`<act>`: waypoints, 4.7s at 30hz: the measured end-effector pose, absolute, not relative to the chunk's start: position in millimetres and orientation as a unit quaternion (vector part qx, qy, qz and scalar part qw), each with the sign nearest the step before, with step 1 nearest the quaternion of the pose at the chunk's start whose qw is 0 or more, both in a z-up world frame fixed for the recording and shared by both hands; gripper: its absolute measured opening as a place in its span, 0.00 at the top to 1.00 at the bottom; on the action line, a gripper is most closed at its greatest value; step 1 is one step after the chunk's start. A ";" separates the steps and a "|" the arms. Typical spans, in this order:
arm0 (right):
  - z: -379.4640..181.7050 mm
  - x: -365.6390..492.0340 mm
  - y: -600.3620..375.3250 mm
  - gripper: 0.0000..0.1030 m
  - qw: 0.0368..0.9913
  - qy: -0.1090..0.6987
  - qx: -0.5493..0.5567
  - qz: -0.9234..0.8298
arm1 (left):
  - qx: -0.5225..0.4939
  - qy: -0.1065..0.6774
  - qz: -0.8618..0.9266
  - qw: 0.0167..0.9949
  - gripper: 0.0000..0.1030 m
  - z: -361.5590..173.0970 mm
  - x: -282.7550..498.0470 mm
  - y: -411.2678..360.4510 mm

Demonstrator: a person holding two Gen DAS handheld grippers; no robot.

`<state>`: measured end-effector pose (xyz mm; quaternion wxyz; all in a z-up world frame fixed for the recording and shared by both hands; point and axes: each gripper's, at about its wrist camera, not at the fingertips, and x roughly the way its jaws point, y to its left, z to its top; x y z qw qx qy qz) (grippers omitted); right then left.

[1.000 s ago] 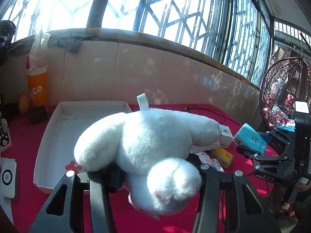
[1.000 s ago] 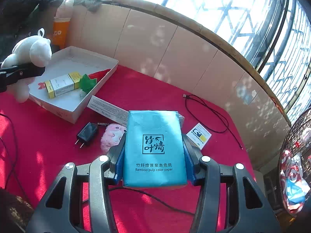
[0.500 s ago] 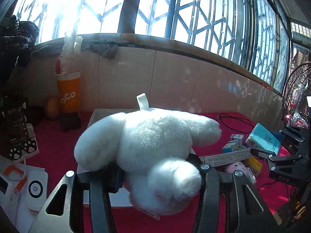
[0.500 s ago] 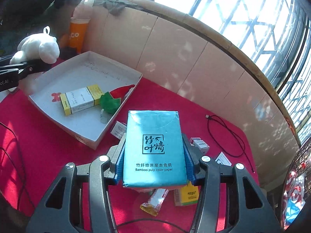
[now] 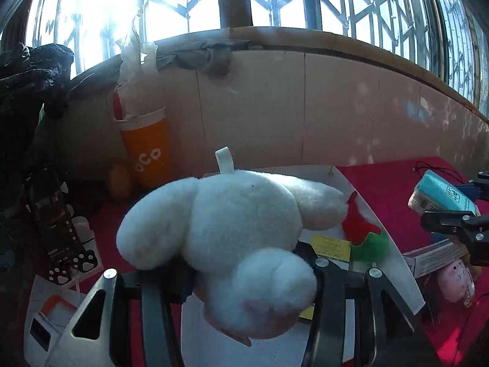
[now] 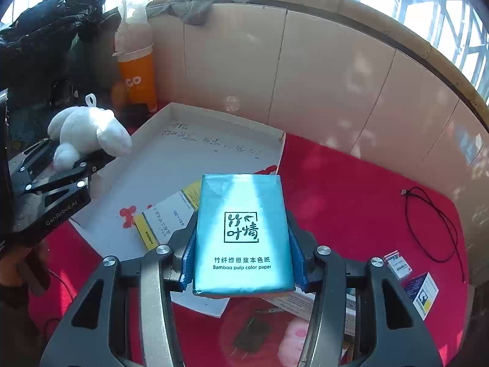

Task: Organize objects
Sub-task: 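Carry the bunny and blue tissue pack into the white tray and release both, then withdraw both open tools from the tray back over the table, then grasp the yellow BAMBOO LOVE tissue pack with the right tool, then grasp the long white Liquid Sealant box with the left tool while the right tool holds the yellow pack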

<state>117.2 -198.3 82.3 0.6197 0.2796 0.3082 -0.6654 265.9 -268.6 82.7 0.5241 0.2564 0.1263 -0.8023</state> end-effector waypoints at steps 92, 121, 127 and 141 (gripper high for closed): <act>-29.7 -54.7 -43.1 0.44 0.511 0.270 0.355 -0.735 | 0.488 -0.040 -0.837 0.246 0.00 21.2 37.6 -181.3; -27.1 -39.5 -42.1 0.50 0.491 0.297 0.328 -0.750 | 0.460 -0.010 -0.866 0.195 0.40 36.3 37.4 -183.1; -27.7 -38.2 -42.3 0.50 0.490 0.302 0.322 -0.752 | 0.461 -0.036 -0.869 0.177 0.40 40.1 24.9 -170.2; -7.8 -10.1 -28.9 0.54 0.462 0.337 0.242 -0.784 | 0.434 -0.038 -0.880 0.189 0.97 43.7 20.5 -157.0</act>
